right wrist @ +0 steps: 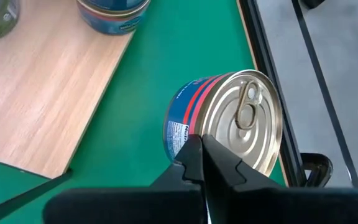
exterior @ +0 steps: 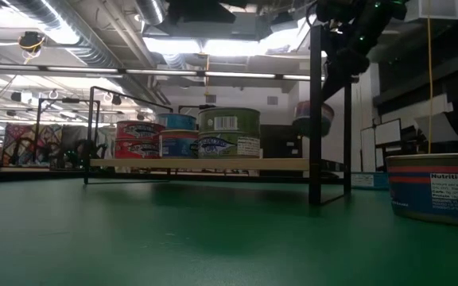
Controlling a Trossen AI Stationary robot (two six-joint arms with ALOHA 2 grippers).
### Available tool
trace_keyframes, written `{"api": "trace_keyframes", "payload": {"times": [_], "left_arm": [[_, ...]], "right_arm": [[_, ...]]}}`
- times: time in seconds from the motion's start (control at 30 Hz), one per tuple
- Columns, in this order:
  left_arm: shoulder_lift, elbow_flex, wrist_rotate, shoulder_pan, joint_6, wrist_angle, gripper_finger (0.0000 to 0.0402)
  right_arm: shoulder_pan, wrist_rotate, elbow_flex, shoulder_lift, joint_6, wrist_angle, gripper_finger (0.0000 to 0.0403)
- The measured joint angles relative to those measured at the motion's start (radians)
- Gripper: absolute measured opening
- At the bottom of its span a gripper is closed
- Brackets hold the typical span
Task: Stack canned seafood by type on shelf
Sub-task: Stack the blue and pink tuna can on top of the blue and pink tuna can on the shelf
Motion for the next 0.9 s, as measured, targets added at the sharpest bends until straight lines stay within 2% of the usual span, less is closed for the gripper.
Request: {"api": "trace_keyframes", "payload": {"times": [0.27, 0.6, 0.9], "left_arm": [[-0.039, 0.0, -0.041, 0.0, 0.001, -0.07, 0.0227], [-0.04, 0.0, -0.044, 0.047, 0.019, -0.07, 0.0227], [-0.04, 0.0, -0.044, 0.112, 0.166, -0.07, 0.0227]], "right_arm": [[0.001, -0.043, 0.0, 0.0, 0.0, 0.04, 0.0], [0.073, -0.043, 0.0, 0.0, -0.002, 0.076, 0.0], [0.126, -0.042, 0.0, 0.0, 0.001, 0.118, 0.0]]}}
